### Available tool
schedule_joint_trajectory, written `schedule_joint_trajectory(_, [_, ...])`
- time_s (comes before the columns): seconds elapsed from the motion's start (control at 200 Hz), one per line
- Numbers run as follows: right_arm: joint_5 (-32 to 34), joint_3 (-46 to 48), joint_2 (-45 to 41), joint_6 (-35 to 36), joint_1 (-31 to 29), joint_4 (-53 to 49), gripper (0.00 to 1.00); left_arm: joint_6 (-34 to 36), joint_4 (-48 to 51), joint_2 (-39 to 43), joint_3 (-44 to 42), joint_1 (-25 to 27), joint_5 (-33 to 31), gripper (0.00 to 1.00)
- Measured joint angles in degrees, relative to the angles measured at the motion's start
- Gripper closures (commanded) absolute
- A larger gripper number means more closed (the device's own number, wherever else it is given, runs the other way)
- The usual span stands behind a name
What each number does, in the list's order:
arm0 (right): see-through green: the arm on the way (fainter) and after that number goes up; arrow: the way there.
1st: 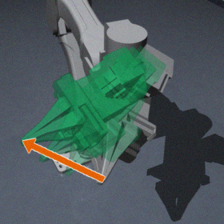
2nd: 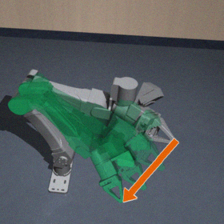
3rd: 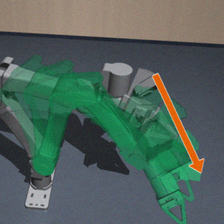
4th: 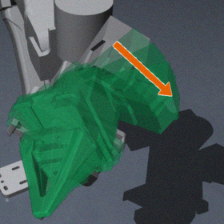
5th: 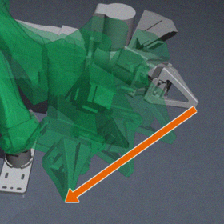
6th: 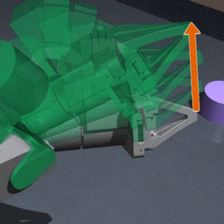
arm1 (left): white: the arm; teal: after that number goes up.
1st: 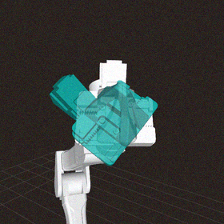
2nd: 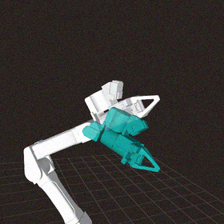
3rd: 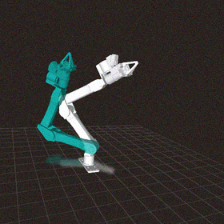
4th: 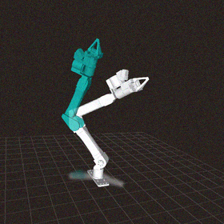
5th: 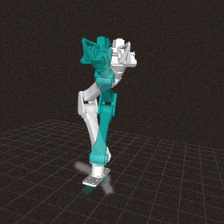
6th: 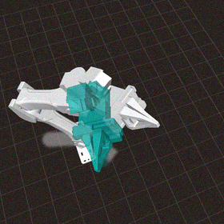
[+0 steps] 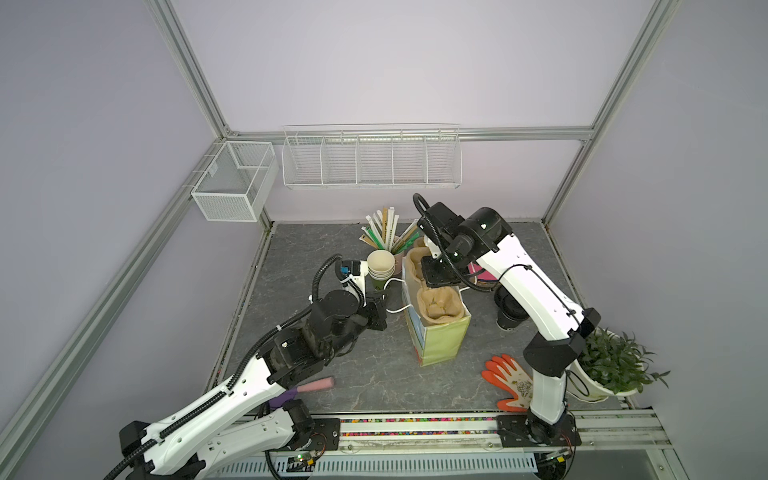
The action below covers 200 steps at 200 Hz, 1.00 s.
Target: Pack the takeout coffee
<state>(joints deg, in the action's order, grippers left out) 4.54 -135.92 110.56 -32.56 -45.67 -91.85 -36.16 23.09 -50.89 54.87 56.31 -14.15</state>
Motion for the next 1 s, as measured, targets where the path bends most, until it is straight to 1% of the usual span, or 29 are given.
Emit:
schedule_joint_trajectory(0.1, [0.7, -0.2, -0.7, 0.0, 0.0, 0.0, 0.73, 0.0, 0.0, 0.0, 0.0, 0.0, 0.0, 1.0])
schedule_joint_trajectory(0.285, [2.2, 6.8, -1.9, -0.2, 0.0, 0.3, 0.74, 0.0, 0.0, 0.0, 0.0, 0.0, 0.0, 1.0])
schedule_joint_trajectory(0.515, [3.9, 11.1, -4.0, -1.9, -0.3, 4.5, 0.74, 0.0, 0.0, 0.0, 0.0, 0.0, 0.1, 1.0])
schedule_joint_trajectory(0.71, [4.4, 10.3, -5.0, -3.2, -0.6, 7.1, 0.73, -0.1, 0.0, 0.0, 0.0, 0.0, 0.5, 1.0])
schedule_joint_trajectory(1.0, [6.2, 8.7, -4.3, -3.2, -0.7, 8.6, 0.73, 0.0, 0.0, -0.3, 0.0, 0.0, 0.7, 1.0])
